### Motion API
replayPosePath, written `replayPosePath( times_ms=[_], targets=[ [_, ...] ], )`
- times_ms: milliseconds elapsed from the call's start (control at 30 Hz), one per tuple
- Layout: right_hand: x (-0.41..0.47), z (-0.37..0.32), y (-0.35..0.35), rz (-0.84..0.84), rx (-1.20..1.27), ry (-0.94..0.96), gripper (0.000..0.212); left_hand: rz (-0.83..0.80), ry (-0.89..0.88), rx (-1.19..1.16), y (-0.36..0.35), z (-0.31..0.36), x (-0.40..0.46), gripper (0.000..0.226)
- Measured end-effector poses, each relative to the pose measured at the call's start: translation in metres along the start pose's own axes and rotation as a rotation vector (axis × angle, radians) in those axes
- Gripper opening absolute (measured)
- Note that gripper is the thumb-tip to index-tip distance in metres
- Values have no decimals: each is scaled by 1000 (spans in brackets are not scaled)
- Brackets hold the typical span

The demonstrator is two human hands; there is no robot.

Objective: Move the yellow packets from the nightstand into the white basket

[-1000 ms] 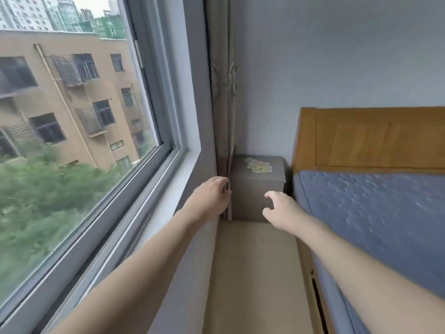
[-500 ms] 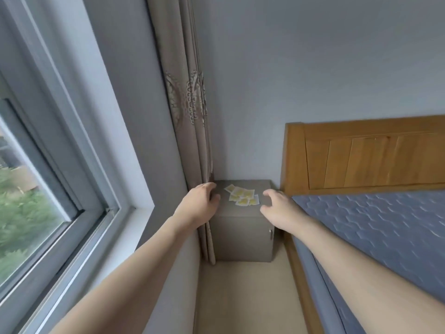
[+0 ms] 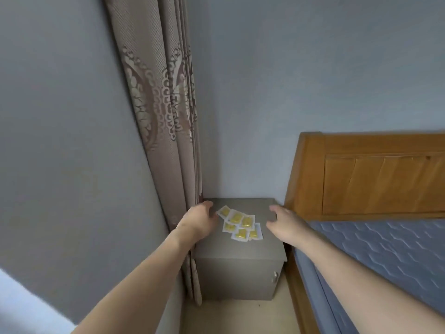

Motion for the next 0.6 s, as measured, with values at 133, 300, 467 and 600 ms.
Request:
replayPosePath(
  times_ms=[133,300,467,600],
  targets=[
    [82,12,12,20,51,-26,58,-28,47,-38,-5,16,106,41],
    [184,54,8,-14,136,-122,32,-156,79,49,-53,30,204,39],
    [286,93,-8,-84,246,-188,33,-251,225,97,-91,16,280,38],
    [355,119,-31,-180,286,-288,53,-289,284,163,-120,3,340,44]
  ],
)
Point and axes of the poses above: each hand's wrist, its own x-axis towards the middle knuckle, its own y-axis out of the back of the hand, z = x × y, the point moved 1 cm from there along x, towards the middle knuckle, and after that the axes turned 2 degrees about y, right-handed, at the moved point
